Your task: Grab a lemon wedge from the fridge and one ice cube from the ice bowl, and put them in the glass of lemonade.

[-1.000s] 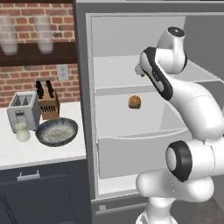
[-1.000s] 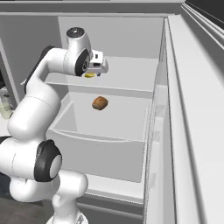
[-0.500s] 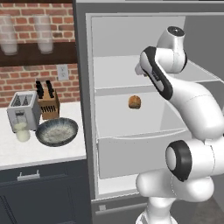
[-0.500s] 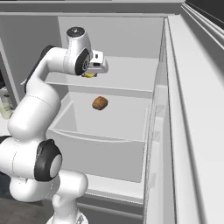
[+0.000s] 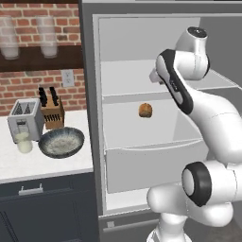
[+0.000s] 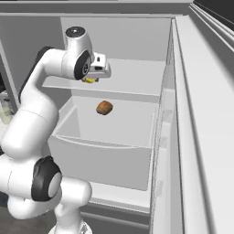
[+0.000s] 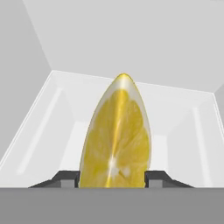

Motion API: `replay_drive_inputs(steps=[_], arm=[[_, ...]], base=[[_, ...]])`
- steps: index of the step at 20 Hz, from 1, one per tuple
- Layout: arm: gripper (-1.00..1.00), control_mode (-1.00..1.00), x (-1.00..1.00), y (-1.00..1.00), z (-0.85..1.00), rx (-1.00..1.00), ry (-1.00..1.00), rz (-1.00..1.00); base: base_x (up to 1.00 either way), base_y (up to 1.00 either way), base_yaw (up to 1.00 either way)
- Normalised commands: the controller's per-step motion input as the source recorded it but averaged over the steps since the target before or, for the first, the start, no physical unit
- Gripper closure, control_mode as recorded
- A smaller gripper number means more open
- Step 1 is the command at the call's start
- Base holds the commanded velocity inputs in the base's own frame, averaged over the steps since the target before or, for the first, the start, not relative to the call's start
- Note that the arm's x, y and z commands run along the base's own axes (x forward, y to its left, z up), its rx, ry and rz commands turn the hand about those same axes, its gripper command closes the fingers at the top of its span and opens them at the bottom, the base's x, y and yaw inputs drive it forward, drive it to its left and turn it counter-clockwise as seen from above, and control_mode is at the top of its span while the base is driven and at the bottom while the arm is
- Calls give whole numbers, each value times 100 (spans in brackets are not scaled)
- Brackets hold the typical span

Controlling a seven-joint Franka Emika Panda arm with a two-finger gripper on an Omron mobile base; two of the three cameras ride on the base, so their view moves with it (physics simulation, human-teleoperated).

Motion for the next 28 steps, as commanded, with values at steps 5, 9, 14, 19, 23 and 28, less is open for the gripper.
replay_drive_inputs(steps=[5,9,14,19,23,28], arm=[[100,-100,-100,0,26,-1,-5,4],[100,-100,-100,-4,23,0,-1,3],[100,-100,-100,-2,25,0,2,2],[100,-100,-95,2,-10,-7,14,3],[100,-100,-84,0,-42,-1,12,2],[100,-100,-44,0,-56,0,8,0]], base=[[0,0,0],[0,0,0],[0,0,0],[0,0,0],[0,0,0],[0,0,0]])
